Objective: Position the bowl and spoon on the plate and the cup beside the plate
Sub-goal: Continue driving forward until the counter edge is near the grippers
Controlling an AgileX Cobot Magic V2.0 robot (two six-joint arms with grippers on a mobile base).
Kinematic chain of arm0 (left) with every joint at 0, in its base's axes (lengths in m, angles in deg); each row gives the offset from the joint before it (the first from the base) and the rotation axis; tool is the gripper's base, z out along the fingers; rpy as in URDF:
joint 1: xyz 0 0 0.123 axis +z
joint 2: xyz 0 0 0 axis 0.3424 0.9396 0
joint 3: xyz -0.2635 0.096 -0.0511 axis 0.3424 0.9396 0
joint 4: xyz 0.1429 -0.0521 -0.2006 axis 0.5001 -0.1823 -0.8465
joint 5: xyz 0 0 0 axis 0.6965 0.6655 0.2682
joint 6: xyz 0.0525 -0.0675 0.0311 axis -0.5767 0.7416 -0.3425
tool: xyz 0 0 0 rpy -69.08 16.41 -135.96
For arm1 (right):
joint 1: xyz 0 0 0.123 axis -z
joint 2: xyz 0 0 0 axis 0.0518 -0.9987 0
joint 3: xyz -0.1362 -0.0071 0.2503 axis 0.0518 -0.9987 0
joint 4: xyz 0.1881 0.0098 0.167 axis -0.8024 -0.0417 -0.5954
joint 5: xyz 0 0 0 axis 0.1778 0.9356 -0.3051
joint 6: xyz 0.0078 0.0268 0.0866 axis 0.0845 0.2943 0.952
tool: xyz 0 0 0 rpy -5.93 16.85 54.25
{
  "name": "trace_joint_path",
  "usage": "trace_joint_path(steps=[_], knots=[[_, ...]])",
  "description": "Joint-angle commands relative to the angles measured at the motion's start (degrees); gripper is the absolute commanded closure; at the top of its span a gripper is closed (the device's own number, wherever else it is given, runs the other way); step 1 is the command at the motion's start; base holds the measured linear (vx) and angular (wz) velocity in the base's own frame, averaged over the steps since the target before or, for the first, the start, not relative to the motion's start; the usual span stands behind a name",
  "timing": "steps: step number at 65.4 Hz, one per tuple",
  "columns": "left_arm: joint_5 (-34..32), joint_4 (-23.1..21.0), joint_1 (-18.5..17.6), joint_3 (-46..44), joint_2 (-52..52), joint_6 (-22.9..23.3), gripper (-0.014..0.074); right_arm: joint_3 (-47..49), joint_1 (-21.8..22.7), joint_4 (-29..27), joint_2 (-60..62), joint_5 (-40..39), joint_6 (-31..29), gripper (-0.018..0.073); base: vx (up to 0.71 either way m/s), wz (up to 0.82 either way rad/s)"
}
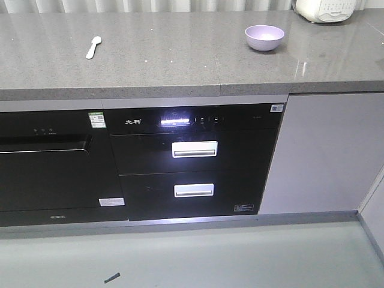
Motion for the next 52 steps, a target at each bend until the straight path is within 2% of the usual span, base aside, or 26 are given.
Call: trace_joint_path(steps=[1, 52], knots=[[-4.0, 0.0, 0.2, 1.8, -0.4, 0.6, 0.0603, 0.0, 0.2, 0.5, 0.3, -4.0, 0.0, 0.0545, 0.06, 0.01], [-4.0, 0.0, 0.2, 1.8, -0.4, 0.6, 0.0603, 0.0, 0.2, 0.5, 0.3, -4.0, 0.0, 0.0545, 0.07, 0.02]])
